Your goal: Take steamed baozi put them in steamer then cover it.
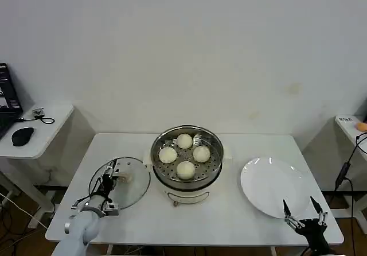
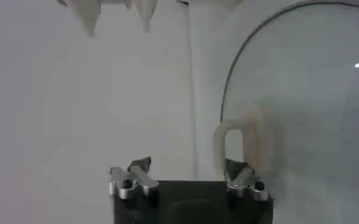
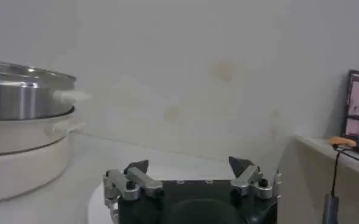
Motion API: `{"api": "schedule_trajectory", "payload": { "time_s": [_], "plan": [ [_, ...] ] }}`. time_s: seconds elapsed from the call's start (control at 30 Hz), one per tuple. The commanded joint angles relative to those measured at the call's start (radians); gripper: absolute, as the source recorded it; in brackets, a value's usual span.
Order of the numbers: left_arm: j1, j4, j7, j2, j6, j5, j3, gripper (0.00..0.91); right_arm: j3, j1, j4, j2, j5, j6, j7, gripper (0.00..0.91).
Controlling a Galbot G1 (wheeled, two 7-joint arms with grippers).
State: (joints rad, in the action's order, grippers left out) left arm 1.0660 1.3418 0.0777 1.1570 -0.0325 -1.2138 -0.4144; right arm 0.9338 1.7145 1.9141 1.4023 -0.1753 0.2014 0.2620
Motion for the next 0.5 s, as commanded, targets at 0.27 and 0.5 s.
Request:
{"api": "schedule_trajectory", "payload": {
  "time_s": [0.27,0.5],
  "plan": [
    [0.049,0.087,0.058,-0.003,-0.012,0.008,-0.063,0.0,-0.008,-0.005,-0.001,0.0,0.001,-0.002,0.001,0.907],
    [0.117,0.262,0.08,-0.05,0.03,0.034,-0.127,0.0,-0.013,-0.005,0.004,-0.001,0.005,-0.001,0.002,0.907]
  ]
}}
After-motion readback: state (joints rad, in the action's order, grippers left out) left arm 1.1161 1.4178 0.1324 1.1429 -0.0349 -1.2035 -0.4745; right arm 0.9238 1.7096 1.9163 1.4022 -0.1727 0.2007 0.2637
